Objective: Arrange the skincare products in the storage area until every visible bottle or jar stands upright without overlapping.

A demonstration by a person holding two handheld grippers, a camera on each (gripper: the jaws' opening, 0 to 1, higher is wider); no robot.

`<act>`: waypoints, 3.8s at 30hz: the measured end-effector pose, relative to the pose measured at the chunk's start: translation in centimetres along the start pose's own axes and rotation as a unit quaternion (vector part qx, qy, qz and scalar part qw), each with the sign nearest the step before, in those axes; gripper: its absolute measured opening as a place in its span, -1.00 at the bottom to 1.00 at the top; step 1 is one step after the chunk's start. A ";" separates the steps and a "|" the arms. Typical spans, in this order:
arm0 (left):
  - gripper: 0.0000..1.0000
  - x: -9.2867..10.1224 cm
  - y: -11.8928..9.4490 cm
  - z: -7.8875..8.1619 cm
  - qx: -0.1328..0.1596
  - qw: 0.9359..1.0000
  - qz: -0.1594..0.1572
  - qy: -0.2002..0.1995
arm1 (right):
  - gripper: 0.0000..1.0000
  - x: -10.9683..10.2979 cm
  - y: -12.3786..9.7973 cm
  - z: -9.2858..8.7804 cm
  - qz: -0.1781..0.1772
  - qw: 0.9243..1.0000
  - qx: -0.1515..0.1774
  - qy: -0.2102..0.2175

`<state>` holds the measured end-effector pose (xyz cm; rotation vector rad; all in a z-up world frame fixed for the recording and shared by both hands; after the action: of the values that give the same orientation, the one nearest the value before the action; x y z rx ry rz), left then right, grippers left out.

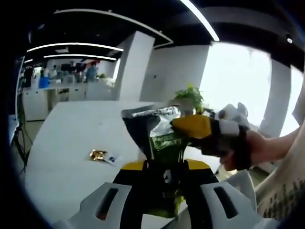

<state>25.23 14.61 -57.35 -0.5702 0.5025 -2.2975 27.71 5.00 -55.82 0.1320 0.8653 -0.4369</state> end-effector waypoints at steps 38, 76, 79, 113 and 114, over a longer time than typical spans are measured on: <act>-0.55 2.4 -2.6 2.0 -0.020 0.962 -0.267 -0.055 | -0.98 -2.8 -4.2 2.4 0.133 0.989 -0.062 -0.026; -1.00 2.7 -3.8 4.1 0.102 0.915 -0.315 -0.231 | -0.96 -4.4 -3.6 -1.0 0.169 0.984 0.045 0.024; -1.00 3.0 -3.7 4.3 0.099 0.924 -0.302 -0.214 | -0.97 -4.1 -3.7 -1.1 0.168 0.983 0.055 0.041; -1.00 2.1 -2.6 0.5 0.086 0.909 -0.296 -0.282 | -0.57 -1.4 -3.2 -1.9 0.044 0.998 0.033 -0.032; -1.00 1.9 -2.6 0.4 0.086 0.908 -0.295 -0.285 | -0.53 -1.3 -3.2 -1.9 0.043 0.998 0.034 -0.033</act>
<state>22.82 14.89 -55.23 -1.3924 -0.1904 -2.5072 24.27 3.04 -55.88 0.2146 0.7779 -0.3886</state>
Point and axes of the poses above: the point that each gripper's makers call its tool centre point, and the gripper's own axes: y roughly forward along the fingers, x roughly to its right, z roughly out of its top, the point moved 5 cm from there along -y, roughly backward along the fingers, and after that the axes turned 15 degrees about -x, right-handed, at the moved point
